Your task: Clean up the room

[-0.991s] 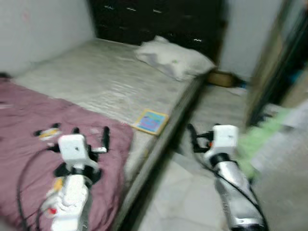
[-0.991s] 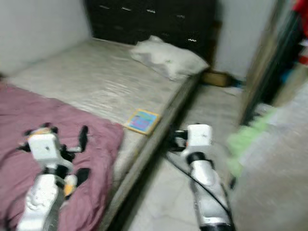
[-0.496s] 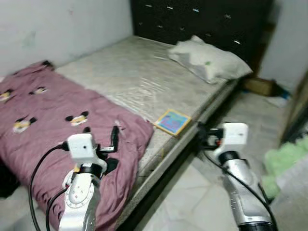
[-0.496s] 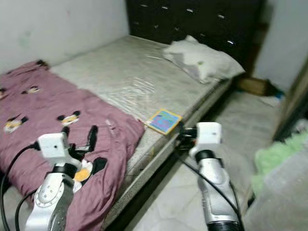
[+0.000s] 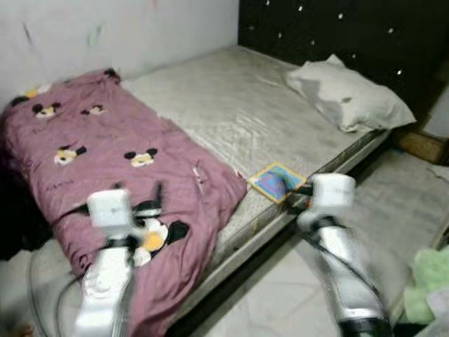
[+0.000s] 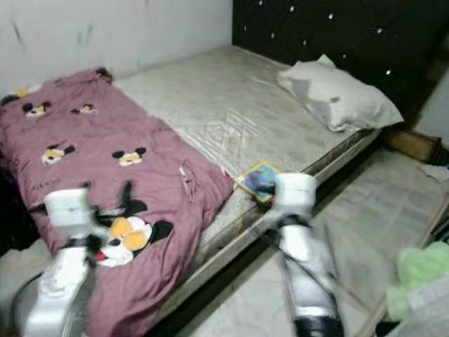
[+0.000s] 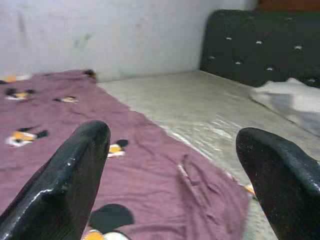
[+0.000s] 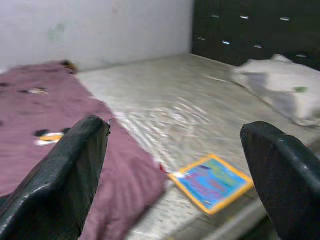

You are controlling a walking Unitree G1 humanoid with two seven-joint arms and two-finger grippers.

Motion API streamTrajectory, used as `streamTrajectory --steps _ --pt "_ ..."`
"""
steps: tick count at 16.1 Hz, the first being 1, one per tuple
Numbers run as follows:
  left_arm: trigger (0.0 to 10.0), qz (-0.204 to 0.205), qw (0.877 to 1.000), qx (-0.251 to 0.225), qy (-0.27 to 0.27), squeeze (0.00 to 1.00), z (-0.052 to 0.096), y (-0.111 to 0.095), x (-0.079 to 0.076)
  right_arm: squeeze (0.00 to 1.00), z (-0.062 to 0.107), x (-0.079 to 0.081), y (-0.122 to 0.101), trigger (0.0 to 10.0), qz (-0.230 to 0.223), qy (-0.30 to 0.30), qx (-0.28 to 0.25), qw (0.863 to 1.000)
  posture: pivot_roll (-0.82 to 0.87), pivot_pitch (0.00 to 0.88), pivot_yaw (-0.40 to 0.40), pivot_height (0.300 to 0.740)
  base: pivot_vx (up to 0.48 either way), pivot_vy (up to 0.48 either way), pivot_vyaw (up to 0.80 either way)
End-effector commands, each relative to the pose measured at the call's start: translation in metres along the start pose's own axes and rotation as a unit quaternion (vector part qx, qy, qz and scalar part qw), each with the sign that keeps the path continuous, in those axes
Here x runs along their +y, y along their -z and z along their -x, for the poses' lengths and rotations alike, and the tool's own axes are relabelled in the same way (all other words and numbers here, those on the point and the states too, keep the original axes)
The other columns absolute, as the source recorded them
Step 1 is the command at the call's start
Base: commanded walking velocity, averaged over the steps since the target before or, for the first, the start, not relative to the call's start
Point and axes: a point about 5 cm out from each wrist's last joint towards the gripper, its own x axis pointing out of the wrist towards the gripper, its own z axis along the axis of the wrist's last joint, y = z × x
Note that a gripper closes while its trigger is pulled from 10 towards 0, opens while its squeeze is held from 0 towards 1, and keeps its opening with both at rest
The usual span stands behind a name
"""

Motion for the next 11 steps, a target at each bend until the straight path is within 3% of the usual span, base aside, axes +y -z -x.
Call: streamTrajectory --steps 1,11 --pt "10.0 0.001 1.0 -0.002 0.006 0.0 -0.0018 -0.0012 -0.0064 0.0 0.0014 -0.009 0.0019 10.0 0.009 0.011 0.004 1.0 -0.06 0.0 -0.005 0.74 0.0 0.0 0.8" --pt "10.0 -0.014 1.0 0.0 0.004 0.0 -0.0078 -0.0006 -0.0069 0.0 -0.0031 -0.0074 0.0018 10.0 0.016 0.005 0.0 1.0 -0.07 0.0 -0.003 0.74 0.0 0.0 0.8"
